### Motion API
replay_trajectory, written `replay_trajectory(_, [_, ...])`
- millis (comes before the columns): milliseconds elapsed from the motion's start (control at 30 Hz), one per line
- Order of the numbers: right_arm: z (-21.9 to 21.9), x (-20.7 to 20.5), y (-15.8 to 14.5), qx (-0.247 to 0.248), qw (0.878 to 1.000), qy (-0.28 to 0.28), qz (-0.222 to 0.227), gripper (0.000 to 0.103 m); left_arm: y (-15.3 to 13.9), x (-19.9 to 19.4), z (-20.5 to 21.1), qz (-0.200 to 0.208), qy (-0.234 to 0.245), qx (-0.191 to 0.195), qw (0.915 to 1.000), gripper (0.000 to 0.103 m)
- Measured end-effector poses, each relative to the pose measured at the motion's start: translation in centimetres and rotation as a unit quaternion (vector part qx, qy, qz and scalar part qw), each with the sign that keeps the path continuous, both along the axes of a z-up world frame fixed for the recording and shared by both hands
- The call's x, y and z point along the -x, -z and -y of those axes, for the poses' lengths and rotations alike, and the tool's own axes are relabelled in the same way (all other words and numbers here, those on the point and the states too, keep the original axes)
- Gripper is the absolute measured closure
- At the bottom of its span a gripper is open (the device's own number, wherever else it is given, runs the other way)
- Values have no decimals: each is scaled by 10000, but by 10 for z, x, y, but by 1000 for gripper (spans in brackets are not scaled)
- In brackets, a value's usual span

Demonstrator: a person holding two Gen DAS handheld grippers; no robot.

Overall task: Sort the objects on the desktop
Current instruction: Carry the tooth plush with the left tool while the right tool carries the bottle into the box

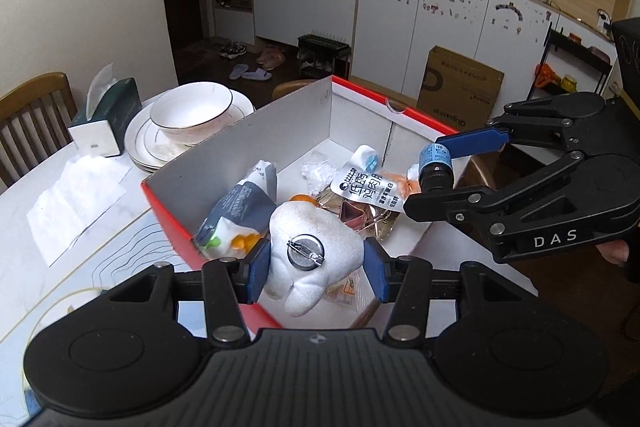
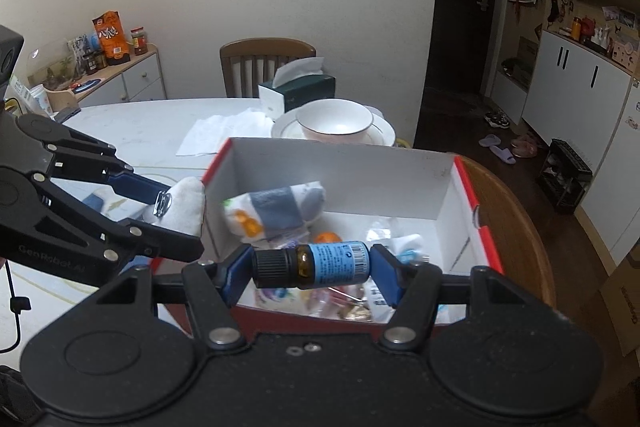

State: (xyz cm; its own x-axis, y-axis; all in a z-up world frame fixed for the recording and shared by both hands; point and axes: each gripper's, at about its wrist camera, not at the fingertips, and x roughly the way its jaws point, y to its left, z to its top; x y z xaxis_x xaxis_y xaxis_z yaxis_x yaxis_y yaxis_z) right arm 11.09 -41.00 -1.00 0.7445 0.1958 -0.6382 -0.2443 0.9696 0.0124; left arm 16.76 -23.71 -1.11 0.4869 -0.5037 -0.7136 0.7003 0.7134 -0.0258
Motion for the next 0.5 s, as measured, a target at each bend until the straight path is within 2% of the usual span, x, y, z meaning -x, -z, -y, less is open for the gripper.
replay_trajectory(500, [22, -65, 20, 177, 9993, -73, -332, 41, 25, -37, 36, -10, 13, -431, 9991, 55])
